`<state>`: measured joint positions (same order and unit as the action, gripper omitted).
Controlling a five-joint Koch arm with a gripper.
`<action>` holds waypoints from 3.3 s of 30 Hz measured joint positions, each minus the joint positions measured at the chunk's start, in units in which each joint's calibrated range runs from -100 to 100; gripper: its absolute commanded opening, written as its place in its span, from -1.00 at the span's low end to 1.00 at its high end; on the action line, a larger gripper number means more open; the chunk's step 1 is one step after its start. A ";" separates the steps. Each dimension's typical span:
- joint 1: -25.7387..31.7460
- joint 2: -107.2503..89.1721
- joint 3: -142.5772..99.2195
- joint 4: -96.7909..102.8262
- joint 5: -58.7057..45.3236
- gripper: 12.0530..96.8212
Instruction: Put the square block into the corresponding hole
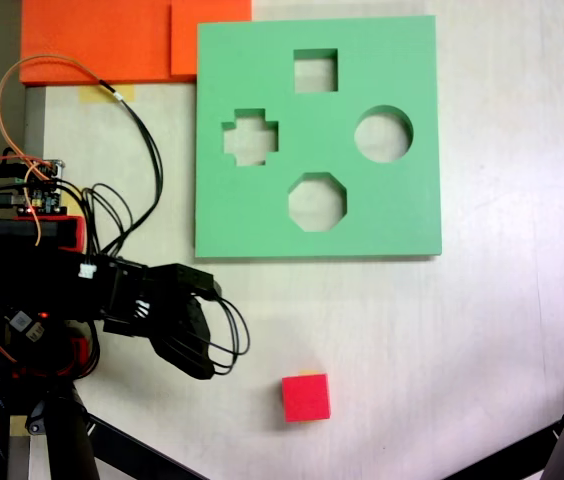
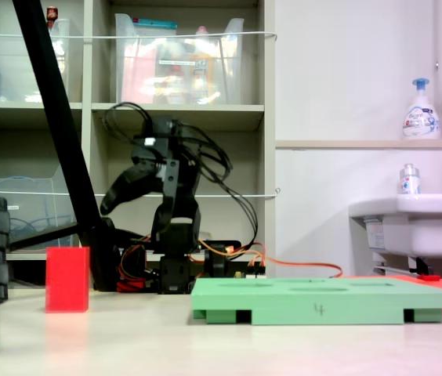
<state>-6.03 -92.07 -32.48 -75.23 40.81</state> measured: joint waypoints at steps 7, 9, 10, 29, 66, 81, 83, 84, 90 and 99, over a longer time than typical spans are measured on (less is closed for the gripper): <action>-3.27 17.65 9.41 -5.29 -6.98 0.21; -4.00 21.48 10.78 -5.29 -8.64 0.21; -4.25 23.39 11.56 -5.29 -9.23 0.21; -6.20 54.17 35.28 -5.29 -14.26 0.21; -6.74 74.97 44.39 -4.41 -14.60 0.20; -6.79 80.98 44.39 -3.62 -14.36 0.20; -6.79 81.67 44.39 -3.52 -14.07 0.20; -6.79 81.81 44.39 -3.52 -13.92 0.20; -6.84 83.99 44.39 -3.52 -13.48 0.20; -7.08 85.77 44.39 -2.64 -13.48 0.20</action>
<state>-13.11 -6.29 11.91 -77.88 27.33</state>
